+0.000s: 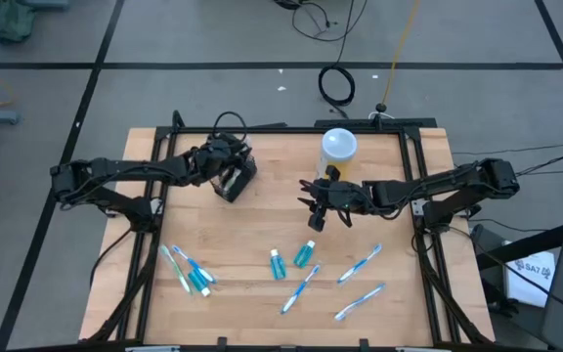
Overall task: Pick & Place toothbrushing station
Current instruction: Put the violet toothbrush into the black wire organizer, then put the left blue toothbrush into the black wire organizer
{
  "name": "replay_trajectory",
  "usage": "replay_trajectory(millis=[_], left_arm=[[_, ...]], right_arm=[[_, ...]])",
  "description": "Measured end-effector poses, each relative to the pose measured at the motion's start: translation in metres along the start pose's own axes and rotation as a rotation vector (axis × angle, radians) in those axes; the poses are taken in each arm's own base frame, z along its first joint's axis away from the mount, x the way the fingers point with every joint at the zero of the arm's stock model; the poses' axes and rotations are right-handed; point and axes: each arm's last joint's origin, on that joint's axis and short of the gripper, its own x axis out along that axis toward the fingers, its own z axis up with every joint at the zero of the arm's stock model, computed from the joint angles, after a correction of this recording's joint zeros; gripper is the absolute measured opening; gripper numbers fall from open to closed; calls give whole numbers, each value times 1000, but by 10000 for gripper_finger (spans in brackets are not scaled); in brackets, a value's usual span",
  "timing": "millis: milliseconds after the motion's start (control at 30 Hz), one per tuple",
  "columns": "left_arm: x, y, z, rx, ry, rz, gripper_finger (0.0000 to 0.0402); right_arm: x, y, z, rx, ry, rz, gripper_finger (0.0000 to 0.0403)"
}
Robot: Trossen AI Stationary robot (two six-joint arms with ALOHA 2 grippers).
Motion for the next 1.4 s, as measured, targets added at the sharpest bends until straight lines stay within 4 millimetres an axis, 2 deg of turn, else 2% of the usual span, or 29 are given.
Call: replay_trajectory(millis=[200,333,533,700,800,900,1100,1267,1400], left_arm=[[-2,3,1,54,2,21,161],[-18,1,22,36,-85,-9,183],[-55,-2,53,126,-221,-69,193],[-98,-10,58,203,-260,-259,193],[-123,-13,48,232,-186,-403,190],[-144,-17,32,164,-50,-531,181],[-169,-41,-4,112,258,-688,160],[-177,-61,-35,-101,561,-602,152],[-187,-70,-65,-116,811,-481,152]], right_arm=[[0,0,0,0,-3,0,125],[0,0,0,-20,-3,0,125],[0,0,0,-28,-4,0,125],[0,0,0,-26,-3,0,125],[0,0,0,-26,-3,1,125],[0,0,0,-26,-3,1,125],[0,0,0,-25,-3,1,125],[0,0,0,-25,-4,1,125],[0,0,2,-27,-18,1,125]])
